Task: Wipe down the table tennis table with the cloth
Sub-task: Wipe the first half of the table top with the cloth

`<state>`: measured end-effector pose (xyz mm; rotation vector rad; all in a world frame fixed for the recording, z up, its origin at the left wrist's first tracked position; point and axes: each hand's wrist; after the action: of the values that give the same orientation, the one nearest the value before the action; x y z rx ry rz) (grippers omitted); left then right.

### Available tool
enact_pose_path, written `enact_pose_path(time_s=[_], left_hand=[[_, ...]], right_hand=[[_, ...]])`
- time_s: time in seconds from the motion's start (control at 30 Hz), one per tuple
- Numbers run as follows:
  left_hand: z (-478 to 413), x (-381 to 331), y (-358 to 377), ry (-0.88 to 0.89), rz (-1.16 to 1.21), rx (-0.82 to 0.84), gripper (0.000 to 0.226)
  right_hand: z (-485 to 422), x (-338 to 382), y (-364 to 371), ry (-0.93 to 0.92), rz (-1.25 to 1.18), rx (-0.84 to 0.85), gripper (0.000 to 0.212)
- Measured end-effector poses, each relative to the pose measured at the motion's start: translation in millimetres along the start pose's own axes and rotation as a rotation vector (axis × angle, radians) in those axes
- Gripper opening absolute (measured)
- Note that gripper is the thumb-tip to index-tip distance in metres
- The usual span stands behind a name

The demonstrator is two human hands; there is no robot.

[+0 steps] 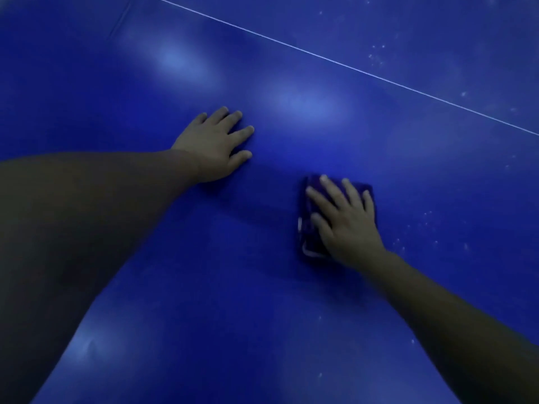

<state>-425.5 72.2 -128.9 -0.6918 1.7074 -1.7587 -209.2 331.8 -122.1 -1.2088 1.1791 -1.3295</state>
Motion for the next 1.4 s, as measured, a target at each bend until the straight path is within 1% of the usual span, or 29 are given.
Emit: enact_pose_path(time_s=[0.07,0.1,0.13,0.23,0.33,0.4,0.43,0.47,0.53,0.57,0.6,0.63,0.67,0.7,0.73,0.77,0.9,0.97,1.03,1.07,1.1,1.13,1.17,1.2,1.23,1.27,1.3,1.33,1.4], left_hand=[[26.1,-14.8,3.8,-0.042,0.047,-0.027,0.064],[43.3,-25.5,5.7,-0.072,0.085,-0.033,0.062],[62.1,-37.4,7.7,-0.115,0.126,-0.038,0.061],[120.5,-69.6,11.1,-0.227,0.216,-0.058,0.067],[176.0,-89.0,18.2,-0.255,0.211,-0.052,0.066],[192.7,-92.8,19.8,-0.279,0.203,-0.051,0.064],[193.8,-92.7,19.4,-0.288,0.201,-0.056,0.063],[192.1,-92.8,19.2,-0.291,0.200,-0.060,0.062],[189.8,-93.7,18.9,-0.305,0.192,-0.077,0.062],[191.3,-94.4,19.0,-0.343,0.188,-0.091,0.062],[193.2,-94.6,19.7,-0.400,0.189,-0.109,0.063],[195.1,-94.7,20.2,-0.455,0.192,-0.130,0.064],[196.7,-94.8,20.4,-0.489,0.199,-0.151,0.064],[197.4,-94.6,20.7,-0.502,0.211,-0.170,0.065],[197.8,-94.4,21.0,-0.503,0.227,-0.192,0.065],[197.9,-94.3,21.0,-0.502,0.246,-0.215,0.065],[198.2,-93.5,21.1,-0.513,0.304,-0.274,0.065],[198.7,-93.7,23.0,-0.512,0.303,-0.300,0.066],[197.8,-93.1,24.3,-0.518,0.307,-0.332,0.066],[197.0,-92.6,25.2,-0.532,0.318,-0.356,0.066],[197.2,-91.8,25.4,-0.552,0.337,-0.382,0.066],[198.1,-91.1,25.6,-0.574,0.366,-0.410,0.065],[198.6,-89.8,26.1,-0.594,0.395,-0.438,0.065],[198.7,-88.9,25.9,-0.601,0.413,-0.452,0.064],[198.2,-89.0,25.6,-0.595,0.414,-0.449,0.065],[197.1,-89.0,26.0,-0.581,0.400,-0.437,0.065],[196.5,-89.0,26.5,-0.559,0.383,-0.417,0.066],[196.2,-89.5,26.8,-0.534,0.372,-0.394,0.067],[196.7,-90.0,27.5,-0.495,0.355,-0.357,0.068]], right_hand=[[-24.7,20.0,4.2,0.223,-0.055,-0.014,0.060],[-25.9,35.9,6.7,0.263,-0.064,-0.025,0.061],[-18.2,51.4,9.1,0.236,-0.059,-0.043,0.060],[37.4,72.2,17.1,-0.048,-0.035,-0.068,0.055],[69.5,47.4,16.1,-0.280,-0.046,-0.006,0.052],[50.1,25.3,10.8,-0.305,0.001,-0.001,0.054],[32.9,20.0,7.4,-0.251,0.017,-0.006,0.056],[14.3,19.6,5.5,-0.153,0.015,-0.017,0.058],[-11.0,38.9,5.3,0.094,-0.030,-0.025,0.062],[-10.4,54.7,7.7,0.166,-0.027,-0.033,0.063],[-2.1,70.2,11.8,0.152,-0.024,-0.052,0.063],[11.8,82.7,15.0,0.060,-0.019,-0.063,0.062],[27.2,88.6,17.4,-0.071,-0.011,-0.071,0.060],[38.0,88.5,17.4,-0.189,-0.016,-0.044,0.058],[36.8,82.9,15.7,-0.259,-0.024,-0.018,0.057],[22.9,76.1,12.4,-0.267,-0.032,-0.007,0.057],[-96.9,78.8,1.3,-0.028,-0.007,-0.064,0.060],[-169.3,101.2,-1.9,0.032,-0.088,-0.050,0.060],[-215.8,140.9,0.3,0.016,-0.123,-0.027,0.060],[-220.3,165.6,3.0,-0.016,-0.114,-0.023,0.061],[-209.6,188.5,6.2,-0.087,-0.084,-0.030,0.061],[-184.7,205.5,10.6,-0.208,-0.060,-0.038,0.061],[-151.9,212.0,17.3,-0.381,-0.040,-0.050,0.061],[-118.4,206.3,22.4,-0.521,-0.053,-0.056,0.060],[-94.8,189.7,23.8,-0.611,-0.071,-0.053,0.059],[-90.2,167.2,20.9,-0.659,-0.069,-0.036,0.058],[-103.2,145.7,16.7,-0.653,-0.036,-0.027,0.058],[-126.9,128.1,13.6,-0.587,0.012,-0.046,0.058],[-187.3,116.9,2.0,-0.327,0.050,-0.032,0.057]])
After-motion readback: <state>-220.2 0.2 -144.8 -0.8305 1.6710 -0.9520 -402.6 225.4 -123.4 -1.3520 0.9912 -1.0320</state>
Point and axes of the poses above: each hand's wrist, its own z-axis away from the middle knuckle, its own y-axis out of the palm, x = y × z, and after that the axes turned 8 degrees about -x, right-handed
